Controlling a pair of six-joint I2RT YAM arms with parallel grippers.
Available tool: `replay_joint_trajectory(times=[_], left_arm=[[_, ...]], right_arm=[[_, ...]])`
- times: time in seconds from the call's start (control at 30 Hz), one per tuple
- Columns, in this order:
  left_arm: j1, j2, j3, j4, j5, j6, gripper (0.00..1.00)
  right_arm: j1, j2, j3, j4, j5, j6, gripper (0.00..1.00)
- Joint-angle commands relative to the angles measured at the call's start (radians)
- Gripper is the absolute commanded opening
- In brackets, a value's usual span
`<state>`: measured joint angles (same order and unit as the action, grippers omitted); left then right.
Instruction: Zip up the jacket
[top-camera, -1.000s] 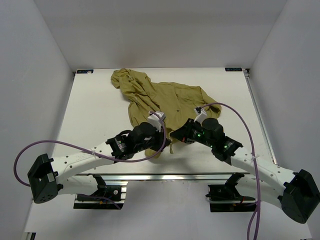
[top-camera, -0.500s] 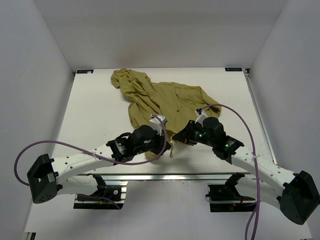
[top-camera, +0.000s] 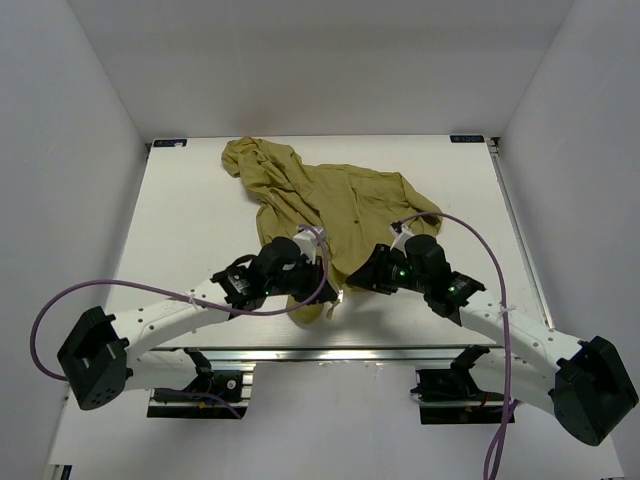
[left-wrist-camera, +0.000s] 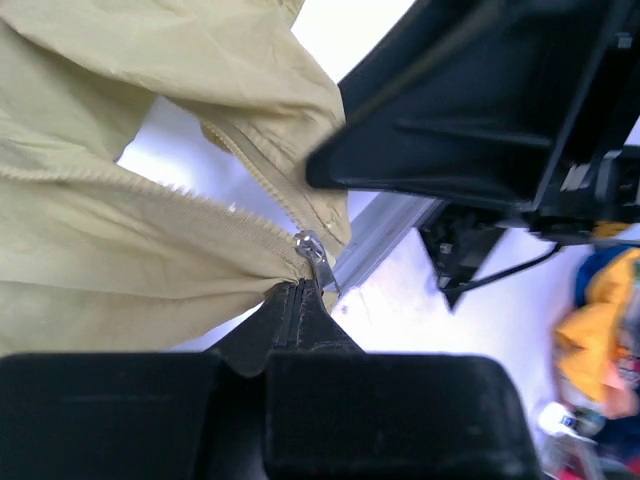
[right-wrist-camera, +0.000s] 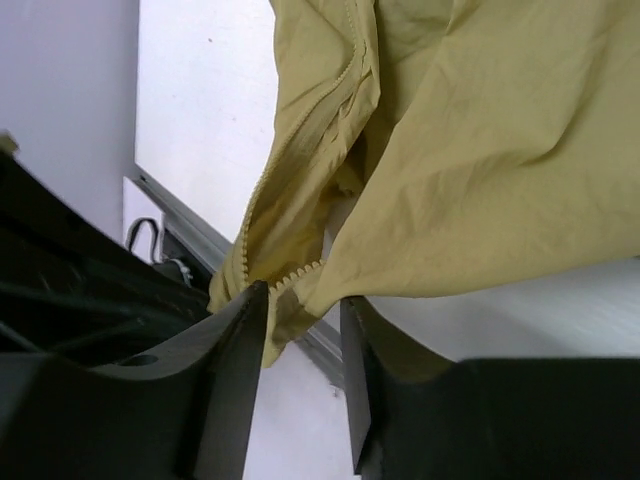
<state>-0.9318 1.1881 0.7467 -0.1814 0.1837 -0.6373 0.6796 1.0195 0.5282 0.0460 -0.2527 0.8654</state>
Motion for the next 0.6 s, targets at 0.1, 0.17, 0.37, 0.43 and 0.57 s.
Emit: replay_joint_trajectory(times=[0.1,0.17,0.37,0.43,0.57], left_arm=[[0.080,0.021,0.020,0.039,0.230,-0.019,0.00],[0.080,0.028,0.039,0.017,0.232,-0.019,0.00],[0.088,0.050,0.065,-0.015,0.227,-0.021,0.00],[0.093,0.062,0.086,-0.036,0.221,-0.019,0.00],[0.102,0.091,0.120,-0.070,0.220,-0.021,0.00]], right_arm=[[-0.006,-0.022,0.069,-0.038,-0.022,-0.111,0.52],[-0.005,-0.027,0.081,-0.055,-0.026,-0.140,0.55],[-0.006,-0.071,0.142,-0.196,-0.049,-0.305,0.62],[-0.002,-0.097,0.168,-0.283,-0.062,-0.423,0.71],[0.026,-0.168,0.182,-0.373,-0.057,-0.577,0.89]])
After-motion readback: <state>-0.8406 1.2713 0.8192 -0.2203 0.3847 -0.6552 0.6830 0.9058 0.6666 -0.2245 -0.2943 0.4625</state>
